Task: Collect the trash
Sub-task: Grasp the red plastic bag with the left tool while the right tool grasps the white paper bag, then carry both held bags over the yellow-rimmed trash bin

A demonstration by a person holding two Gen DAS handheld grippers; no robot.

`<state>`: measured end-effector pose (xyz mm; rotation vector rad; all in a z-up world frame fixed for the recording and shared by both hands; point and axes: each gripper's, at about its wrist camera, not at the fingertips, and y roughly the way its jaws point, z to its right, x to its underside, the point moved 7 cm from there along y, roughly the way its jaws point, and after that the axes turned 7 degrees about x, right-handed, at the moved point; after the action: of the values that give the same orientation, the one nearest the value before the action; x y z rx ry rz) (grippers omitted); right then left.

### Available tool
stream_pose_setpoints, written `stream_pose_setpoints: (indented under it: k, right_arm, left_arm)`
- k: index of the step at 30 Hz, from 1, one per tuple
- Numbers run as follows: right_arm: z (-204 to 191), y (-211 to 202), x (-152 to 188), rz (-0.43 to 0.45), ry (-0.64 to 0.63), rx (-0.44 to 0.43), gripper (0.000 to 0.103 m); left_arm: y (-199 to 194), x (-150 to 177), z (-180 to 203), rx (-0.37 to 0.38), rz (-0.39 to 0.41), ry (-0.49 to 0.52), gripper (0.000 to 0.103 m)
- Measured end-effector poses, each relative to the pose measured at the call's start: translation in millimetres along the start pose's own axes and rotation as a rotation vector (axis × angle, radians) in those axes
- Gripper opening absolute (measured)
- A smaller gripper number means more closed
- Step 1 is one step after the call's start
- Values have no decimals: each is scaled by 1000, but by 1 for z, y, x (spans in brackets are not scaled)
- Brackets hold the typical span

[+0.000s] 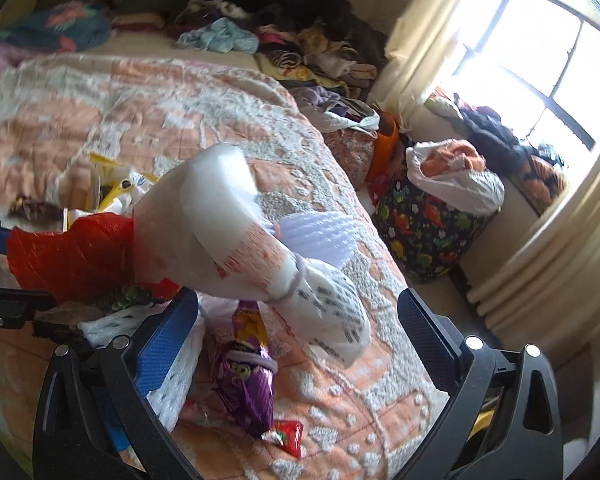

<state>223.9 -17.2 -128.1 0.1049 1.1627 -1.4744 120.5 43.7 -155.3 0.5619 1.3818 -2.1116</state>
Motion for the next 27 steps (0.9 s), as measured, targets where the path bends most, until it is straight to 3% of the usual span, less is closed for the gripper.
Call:
stream_pose_setpoints:
  k: [3, 7, 11, 21, 27]
  right_arm:
    - [-11, 4, -7, 22, -59, -3, 95]
    - [-21, 11, -11, 17, -86, -57, 58]
    - [-19, 3, -12, 59, -51, -81, 42]
    - [50, -39, -3, 155, 383, -182, 31]
    - [83, -66, 7, 207, 568, -219, 28]
  left_arm:
    - [6, 2, -1, 17, -19, -12, 39]
    - [9, 1, -3, 35, -26, -22, 19]
    - [4, -2, -1, 57, -2, -15, 7]
    - [-29, -26, 24, 107, 125, 56, 2]
    - [-44, -48, 45, 129, 199, 94, 2]
